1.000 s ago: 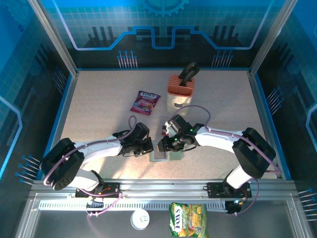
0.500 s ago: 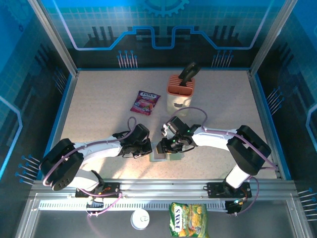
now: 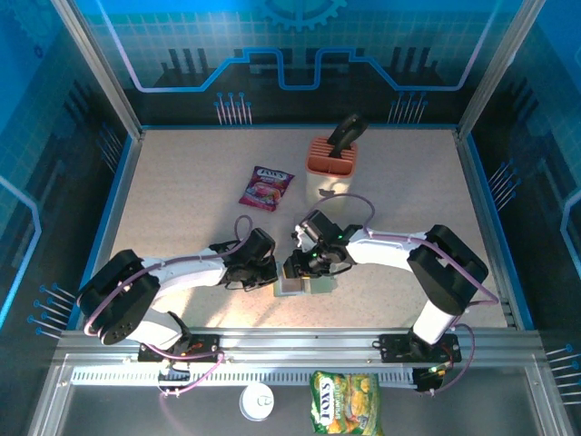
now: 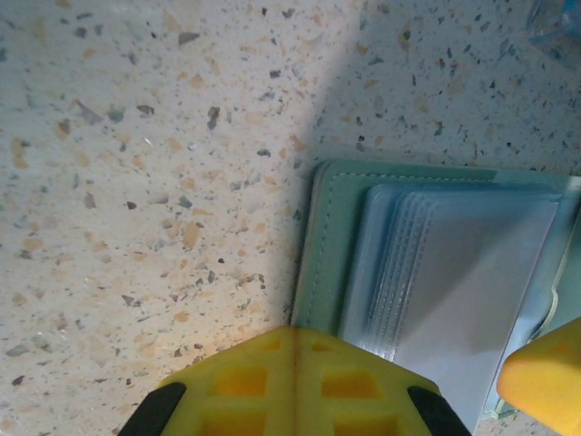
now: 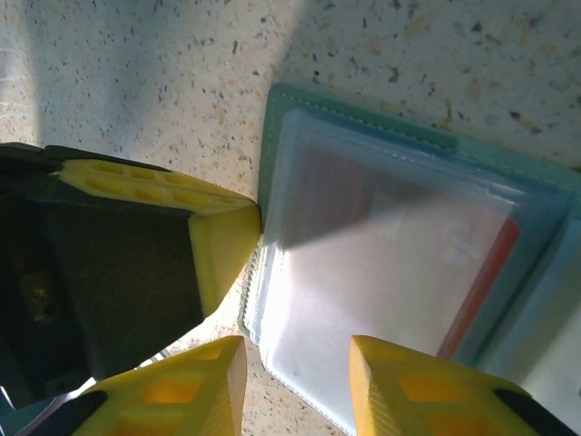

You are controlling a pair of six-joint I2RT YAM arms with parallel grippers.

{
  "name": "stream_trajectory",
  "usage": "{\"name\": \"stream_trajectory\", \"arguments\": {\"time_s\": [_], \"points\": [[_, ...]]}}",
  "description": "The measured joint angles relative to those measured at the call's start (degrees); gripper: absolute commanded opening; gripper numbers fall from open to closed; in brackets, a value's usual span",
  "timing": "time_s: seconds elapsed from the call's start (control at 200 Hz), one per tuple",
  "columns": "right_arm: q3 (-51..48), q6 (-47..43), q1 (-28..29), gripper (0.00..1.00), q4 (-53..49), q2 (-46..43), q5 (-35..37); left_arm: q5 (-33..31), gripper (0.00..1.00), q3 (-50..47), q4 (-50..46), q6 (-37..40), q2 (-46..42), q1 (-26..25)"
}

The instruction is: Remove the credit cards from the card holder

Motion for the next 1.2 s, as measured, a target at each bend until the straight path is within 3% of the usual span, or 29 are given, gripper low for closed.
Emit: {"name": "stream_trajectory", "arguments": {"time_s": [1.201], "points": [[0.7,-2.6,-0.2,0.34,-4.7,0.8,4.2,-0.5,0.0,2.0,-3.1,1.5,1.1,0.0]]}}
